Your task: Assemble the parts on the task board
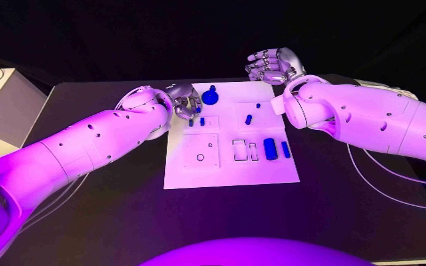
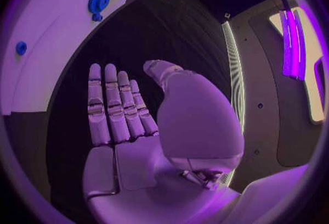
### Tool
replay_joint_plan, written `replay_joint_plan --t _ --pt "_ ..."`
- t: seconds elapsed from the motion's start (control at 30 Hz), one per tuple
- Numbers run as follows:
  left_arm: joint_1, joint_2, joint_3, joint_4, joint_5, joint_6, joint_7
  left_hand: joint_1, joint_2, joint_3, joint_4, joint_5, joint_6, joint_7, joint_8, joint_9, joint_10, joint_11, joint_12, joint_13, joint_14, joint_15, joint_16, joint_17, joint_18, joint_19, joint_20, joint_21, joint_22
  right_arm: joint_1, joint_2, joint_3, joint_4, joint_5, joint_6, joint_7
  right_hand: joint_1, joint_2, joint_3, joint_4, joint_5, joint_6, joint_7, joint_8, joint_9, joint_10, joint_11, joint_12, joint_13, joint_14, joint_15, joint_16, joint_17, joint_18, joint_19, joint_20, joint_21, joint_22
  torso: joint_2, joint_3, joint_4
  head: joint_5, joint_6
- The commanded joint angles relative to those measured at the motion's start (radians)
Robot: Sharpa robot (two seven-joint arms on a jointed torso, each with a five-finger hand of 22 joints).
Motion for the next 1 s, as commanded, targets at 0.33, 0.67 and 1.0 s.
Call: replay_joint_plan --t 0.33,0.67,1.0 --pt "-0.002 -0.007 0.002 -0.016 -0.012 -0.044 -0.022 -0.004 -0.016 0.001 0.013 0.003 -0.039 -0.005 -0.023 -0.009 -0.028 -0.001 0.045 0.017 -0.004 -0.005 0.009 0.005 0.003 -0.002 -0.002 -0.006 0.0 -0.001 -0.004 0.0 0.0 -0.003 0.014 0.011 -0.007 0.002 0.002 -0.01 0.009 -0.004 0.044 -0.009 -0.002 0.0 0.008 -0.007 -0.005 0.002 0.007 -0.008 -0.004 0.014 -0.007 0.0 -0.001 -0.005 0.0 0.0001 0.0 -0.001 0.001" --pt "-0.001 -0.018 0.025 -0.055 0.06 -0.101 0.006 0.003 -0.026 0.007 0.029 0.003 -0.079 0.001 -0.041 -0.019 -0.16 0.038 0.054 0.005 -0.162 0.025 -0.072 -0.243 0.013 -0.076 0.019 -0.061 -0.065 -0.001 -0.016 0.0 -0.016 -0.073 0.054 0.0 0.019 0.003 0.021 -0.044 0.013 0.036 0.032 0.006 0.004 -0.007 0.002 -0.016 -0.02 0.011 0.004 -0.017 -0.014 0.015 -0.004 -0.002 0.004 -0.021 -0.001 -0.0005 0.0017 -0.003 0.006" --pt "-0.001 -0.089 0.079 -0.014 0.433 -0.114 0.099 0.02 -0.008 0.028 0.032 0.002 -0.026 0.04 -0.004 -0.011 -0.15 0.05 0.055 -0.041 -0.288 0.035 -0.196 -0.431 0.015 -0.131 0.03 -0.087 -0.075 -0.001 -0.058 0.0 -0.037 -0.368 0.207 -0.065 0.071 0.026 -0.022 -0.158 -0.017 0.152 -0.02 -0.004 -0.012 0.146 -0.066 -0.079 -0.024 0.365 -0.116 0.157 0.069 0.006 0.283 -0.147 0.262 0.109 -0.001 -0.0014 0.0003 -0.012 0.017"
